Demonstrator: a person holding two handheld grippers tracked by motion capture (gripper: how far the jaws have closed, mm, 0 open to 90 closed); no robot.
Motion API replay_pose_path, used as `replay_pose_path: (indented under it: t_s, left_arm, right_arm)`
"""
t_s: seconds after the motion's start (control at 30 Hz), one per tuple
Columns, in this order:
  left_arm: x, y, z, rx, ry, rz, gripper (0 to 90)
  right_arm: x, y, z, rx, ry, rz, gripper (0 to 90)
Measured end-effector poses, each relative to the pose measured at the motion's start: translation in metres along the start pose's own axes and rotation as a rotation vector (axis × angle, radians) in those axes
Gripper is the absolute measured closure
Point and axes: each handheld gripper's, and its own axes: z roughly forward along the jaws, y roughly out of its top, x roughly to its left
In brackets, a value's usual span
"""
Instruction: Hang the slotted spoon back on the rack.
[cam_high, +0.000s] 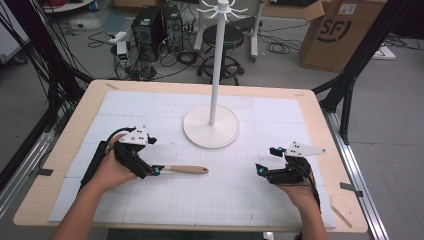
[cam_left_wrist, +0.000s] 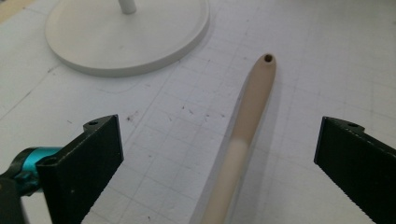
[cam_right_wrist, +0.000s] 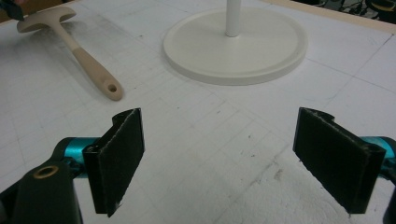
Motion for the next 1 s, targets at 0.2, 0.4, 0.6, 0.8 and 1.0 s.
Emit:
replay_pose_path:
  t_s: [0.2,0.4,0.6,0.8,1.0]
  left_arm:
    - [-0.001,0.002,0.018,0.074,-0.039,0.021,15.2]
    - [-0.004,0.004,0.032,0.137,-0.07,0.025,25.8]
    - [-0.005,0.007,0.043,0.199,-0.107,0.024,36.8]
    - [-0.008,0.016,0.048,0.242,-0.125,0.042,41.2]
    - [-0.008,0.019,0.052,0.273,-0.133,0.044,42.8]
  right_arm:
    - [-0.001,-0.001,-0.001,-0.003,-0.003,0.002,15.5]
    - [0.0,-0.001,0.001,0.002,-0.002,-0.004,15.5]
    - [0.001,-0.001,0.001,0.005,-0.002,-0.003,15.6]
    - [0.001,-0.001,0.002,0.005,0.0,-0.005,15.6]
    - [0.0,-0.001,0.0,0.0,0.0,0.002,15.6]
